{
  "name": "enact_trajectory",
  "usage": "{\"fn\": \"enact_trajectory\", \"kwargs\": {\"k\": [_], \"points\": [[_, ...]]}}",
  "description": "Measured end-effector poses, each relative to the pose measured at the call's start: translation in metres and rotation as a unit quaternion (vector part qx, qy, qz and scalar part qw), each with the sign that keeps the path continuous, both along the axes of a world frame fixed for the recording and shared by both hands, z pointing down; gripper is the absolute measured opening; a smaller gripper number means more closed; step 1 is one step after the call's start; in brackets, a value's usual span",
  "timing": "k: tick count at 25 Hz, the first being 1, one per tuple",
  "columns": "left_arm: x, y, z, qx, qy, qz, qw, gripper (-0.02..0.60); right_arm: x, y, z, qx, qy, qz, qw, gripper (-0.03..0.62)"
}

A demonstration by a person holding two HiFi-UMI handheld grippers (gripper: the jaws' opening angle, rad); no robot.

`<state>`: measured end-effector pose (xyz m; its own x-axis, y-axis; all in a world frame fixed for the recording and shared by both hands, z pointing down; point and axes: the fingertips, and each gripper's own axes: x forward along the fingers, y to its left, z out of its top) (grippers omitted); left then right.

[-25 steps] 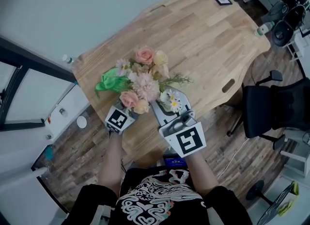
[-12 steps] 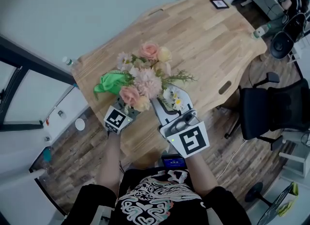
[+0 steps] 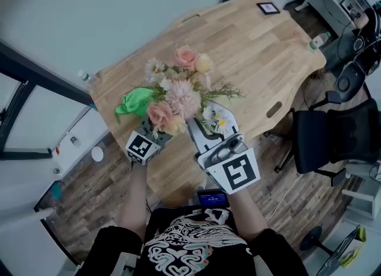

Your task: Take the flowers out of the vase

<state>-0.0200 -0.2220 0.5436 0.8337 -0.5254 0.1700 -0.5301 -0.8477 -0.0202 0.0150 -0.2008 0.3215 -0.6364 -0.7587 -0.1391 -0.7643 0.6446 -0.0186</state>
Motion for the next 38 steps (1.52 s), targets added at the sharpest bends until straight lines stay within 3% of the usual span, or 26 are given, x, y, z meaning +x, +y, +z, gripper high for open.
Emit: {"fn": "enact_trajectory", "kwargs": {"k": [16,31,32,34,38], "points": [[-0.016,0.017,-0.020,0.015,-0.010,-0.028,0.9994,0.301,0.011,0.019,-0.043,0.052,-0.017,-0.007,0.998,0.062],[-0.035,0.047,-0.064,0.031,0.027,-0.079,0.9960,0.297,0.021,0.052,-0.066,0.078,-0.005,-0.017,0.997,0.063],[-0.036,0.048,-0.067,0.034,0.024,-0.082,0.9958,0.237,0.021,0.054,-0.068,0.078,-0.008,-0.019,0.997,0.062],[-0.038,0.051,-0.070,0.038,0.015,-0.090,0.9951,0.198,0.022,0.058,-0.070,0.079,-0.012,-0.021,0.997,0.063],[-0.042,0.056,-0.073,0.044,-0.008,-0.108,0.9932,0.003,0.026,0.065,-0.071,0.080,-0.010,-0.019,0.997,0.062]]}}
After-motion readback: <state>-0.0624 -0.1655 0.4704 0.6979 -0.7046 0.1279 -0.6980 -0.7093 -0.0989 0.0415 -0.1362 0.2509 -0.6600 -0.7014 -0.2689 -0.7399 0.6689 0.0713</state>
